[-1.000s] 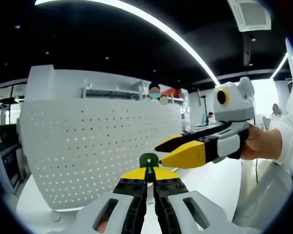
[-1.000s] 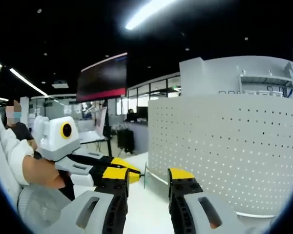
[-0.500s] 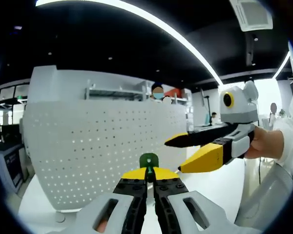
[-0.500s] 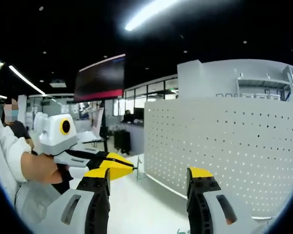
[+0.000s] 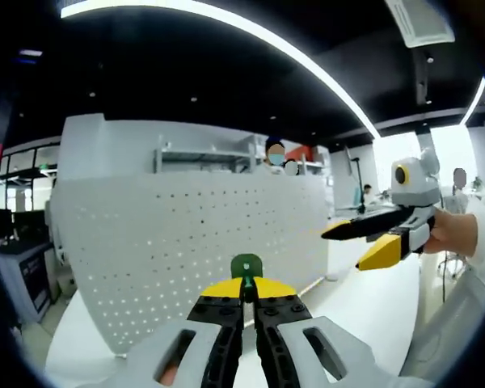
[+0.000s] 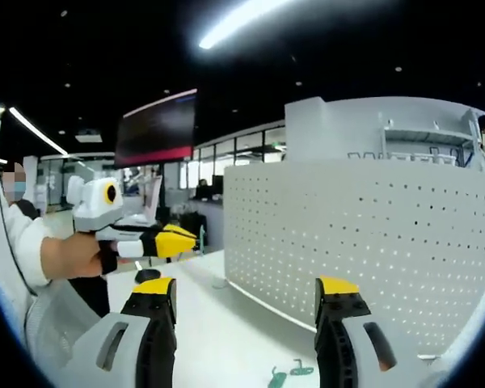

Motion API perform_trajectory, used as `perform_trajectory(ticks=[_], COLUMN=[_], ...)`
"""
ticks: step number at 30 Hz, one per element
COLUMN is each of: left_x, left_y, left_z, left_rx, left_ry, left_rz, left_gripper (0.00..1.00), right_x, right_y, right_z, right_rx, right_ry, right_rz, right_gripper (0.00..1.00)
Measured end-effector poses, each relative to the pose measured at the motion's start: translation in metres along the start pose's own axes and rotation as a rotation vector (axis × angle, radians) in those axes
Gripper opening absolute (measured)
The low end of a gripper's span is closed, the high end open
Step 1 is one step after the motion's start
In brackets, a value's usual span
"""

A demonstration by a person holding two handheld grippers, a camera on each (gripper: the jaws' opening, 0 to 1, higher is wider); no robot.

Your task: Insert the hook assembly into the mounting plate slot until the hook locks in place.

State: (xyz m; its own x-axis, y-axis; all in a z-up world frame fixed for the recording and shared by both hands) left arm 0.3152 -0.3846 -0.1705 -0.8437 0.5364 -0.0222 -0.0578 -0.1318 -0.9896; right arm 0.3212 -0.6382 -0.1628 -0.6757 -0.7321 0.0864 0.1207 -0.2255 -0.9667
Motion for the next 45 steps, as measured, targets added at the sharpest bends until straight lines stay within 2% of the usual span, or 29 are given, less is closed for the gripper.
perform_trajectory(ticks=[9,18,27,30,36,45], left_x=[0.000,-0.006,-0.015,-0.020,-0.033,-0.056], left_y=[-0.018,-0.038,-0.054,-0.061,-0.075,-0.086], left_z=[-0.028,-0.055,-0.078,-0.085,-0.095,-0.107], left_rx=[-0.011,-0.029,-0.022,-0.019,-0.013,-0.033], left_ry=[-0.081,-0.172,-0.295,-0.366,-0.410,-0.444], left_rz=[0.037,0.078,0.126,0.141,0.169,0.180], left_gripper=[0.03,0.03,0.03,0.03,0.03,0.03], right_x=[0.023,0.038,0.043,0.044,0.048,0.056], right_y=[0.004,0.006,0.008,0.008,0.009,0.013], right_z=[0.018,0.027,0.033,0.033,0.034,0.039], right_rx=[0.004,0.007,0.007,0.005,0.002,-0.014], right_ry=[0.075,0.113,0.138,0.142,0.155,0.180], right_rz=[-0.008,-0.024,-0.040,-0.041,-0.043,-0.050], right_gripper=[0.73,0.75,0.74,0.74,0.73,0.73])
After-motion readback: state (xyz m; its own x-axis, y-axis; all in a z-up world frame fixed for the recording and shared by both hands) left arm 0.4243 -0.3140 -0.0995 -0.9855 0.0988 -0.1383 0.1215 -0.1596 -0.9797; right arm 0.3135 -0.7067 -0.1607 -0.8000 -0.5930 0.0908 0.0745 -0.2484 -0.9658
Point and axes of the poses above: the point that each gripper's makers call its tool centre point, and the gripper's own axes: x roughly backward along the fingers, z roughly to its right, y roughly out of its underside, the point moved 10 cm from there along x, roughly backward along the fingers, and after that the axes turned 12 degrees about x, right-handed, at the moved point
